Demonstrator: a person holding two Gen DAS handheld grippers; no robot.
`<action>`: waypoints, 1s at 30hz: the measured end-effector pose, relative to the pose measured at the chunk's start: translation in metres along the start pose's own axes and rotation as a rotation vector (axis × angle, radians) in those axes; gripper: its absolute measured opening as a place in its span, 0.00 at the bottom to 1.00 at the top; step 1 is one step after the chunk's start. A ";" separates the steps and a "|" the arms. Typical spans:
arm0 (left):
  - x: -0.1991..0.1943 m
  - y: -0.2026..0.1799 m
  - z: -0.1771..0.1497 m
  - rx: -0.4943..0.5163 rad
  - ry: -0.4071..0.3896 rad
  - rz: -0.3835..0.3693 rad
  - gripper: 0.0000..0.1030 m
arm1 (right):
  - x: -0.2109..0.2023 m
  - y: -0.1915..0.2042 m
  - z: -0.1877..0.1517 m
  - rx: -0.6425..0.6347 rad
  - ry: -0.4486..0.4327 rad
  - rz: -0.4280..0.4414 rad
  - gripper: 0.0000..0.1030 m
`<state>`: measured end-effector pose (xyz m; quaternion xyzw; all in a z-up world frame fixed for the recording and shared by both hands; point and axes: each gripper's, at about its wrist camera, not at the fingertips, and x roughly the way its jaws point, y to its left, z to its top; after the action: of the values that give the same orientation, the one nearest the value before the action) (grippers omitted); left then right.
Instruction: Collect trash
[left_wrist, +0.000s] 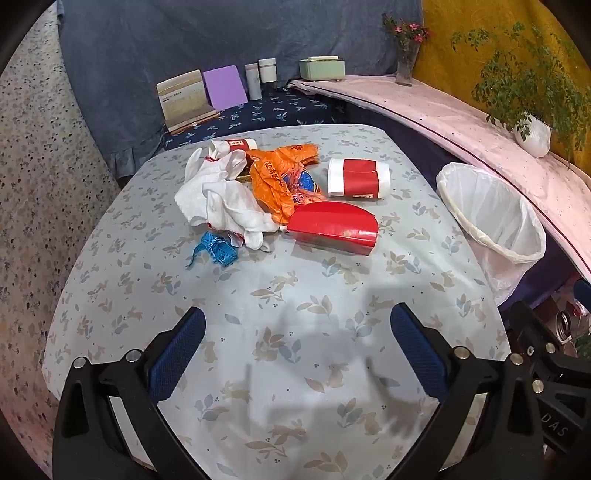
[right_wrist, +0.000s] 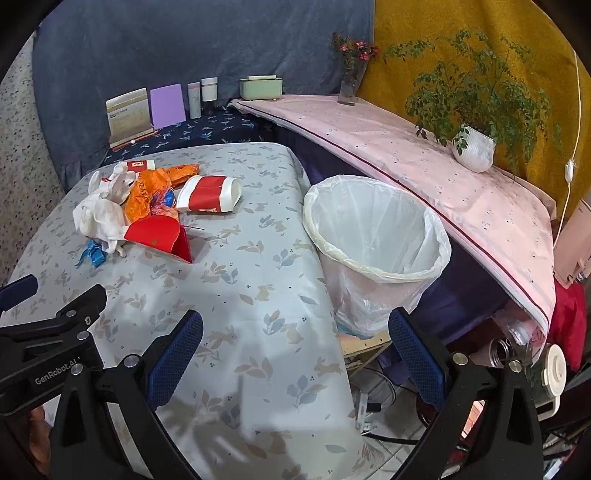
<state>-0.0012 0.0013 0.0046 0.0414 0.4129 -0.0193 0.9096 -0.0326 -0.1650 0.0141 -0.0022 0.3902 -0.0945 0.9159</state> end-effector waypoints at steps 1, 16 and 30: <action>0.000 0.000 0.000 -0.001 0.001 -0.002 0.93 | 0.000 0.001 0.000 0.001 0.000 0.000 0.94; 0.002 -0.001 0.000 -0.002 0.005 -0.006 0.93 | 0.000 0.001 0.001 -0.002 -0.002 -0.002 0.94; 0.001 -0.003 0.000 -0.001 0.002 -0.006 0.93 | 0.000 0.000 0.002 -0.002 -0.002 -0.001 0.94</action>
<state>-0.0003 -0.0017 0.0035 0.0398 0.4139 -0.0219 0.9092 -0.0317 -0.1652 0.0154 -0.0034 0.3894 -0.0948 0.9162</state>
